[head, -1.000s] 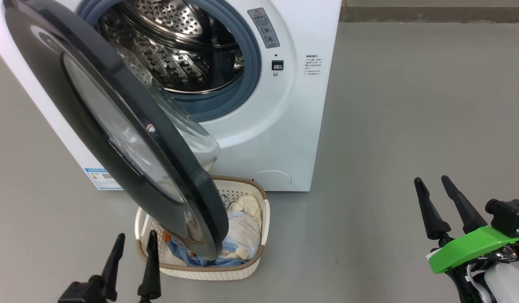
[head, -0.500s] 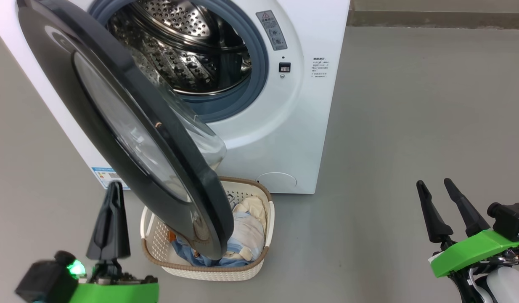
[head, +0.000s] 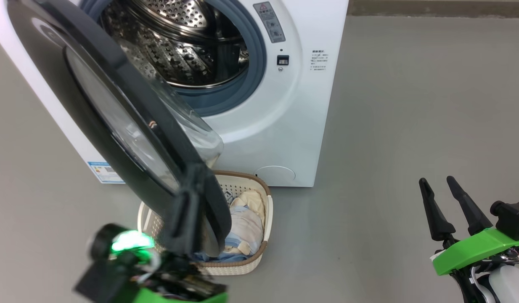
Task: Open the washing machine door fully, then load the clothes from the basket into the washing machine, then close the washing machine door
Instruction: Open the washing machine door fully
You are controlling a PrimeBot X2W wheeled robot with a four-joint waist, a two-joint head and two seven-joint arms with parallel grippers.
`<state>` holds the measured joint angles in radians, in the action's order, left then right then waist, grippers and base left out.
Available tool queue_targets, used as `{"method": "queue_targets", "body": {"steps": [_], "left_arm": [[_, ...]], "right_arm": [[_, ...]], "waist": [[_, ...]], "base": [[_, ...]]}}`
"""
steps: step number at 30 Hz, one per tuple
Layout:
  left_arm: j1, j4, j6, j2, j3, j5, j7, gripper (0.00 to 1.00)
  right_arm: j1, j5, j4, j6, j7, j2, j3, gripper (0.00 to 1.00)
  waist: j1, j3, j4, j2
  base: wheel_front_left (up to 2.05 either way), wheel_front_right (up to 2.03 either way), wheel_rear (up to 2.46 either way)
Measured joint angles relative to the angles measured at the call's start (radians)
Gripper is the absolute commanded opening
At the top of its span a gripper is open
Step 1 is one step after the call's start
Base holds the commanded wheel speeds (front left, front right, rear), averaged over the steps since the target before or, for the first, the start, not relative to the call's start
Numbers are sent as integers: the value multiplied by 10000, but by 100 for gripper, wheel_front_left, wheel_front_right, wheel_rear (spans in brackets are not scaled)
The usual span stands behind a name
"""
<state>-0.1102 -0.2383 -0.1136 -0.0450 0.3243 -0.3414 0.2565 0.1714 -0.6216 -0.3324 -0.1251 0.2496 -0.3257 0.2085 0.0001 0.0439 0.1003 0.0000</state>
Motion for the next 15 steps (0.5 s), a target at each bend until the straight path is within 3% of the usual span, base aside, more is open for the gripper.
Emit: {"method": "queue_targets", "body": {"steps": [7,15], "left_arm": [[-425,995,288,0,1373,-345,-2,0],[-909,2395,717,-6,1985,-817,-2,0]], "right_arm": [[6,73,-10,0,0,10,36,100],[12,159,-8,0,0,29,33,100]], "waist": [[0,84,-194,0],[0,171,-292,0]], "base": [[0,0,0],[0,0,0]]}}
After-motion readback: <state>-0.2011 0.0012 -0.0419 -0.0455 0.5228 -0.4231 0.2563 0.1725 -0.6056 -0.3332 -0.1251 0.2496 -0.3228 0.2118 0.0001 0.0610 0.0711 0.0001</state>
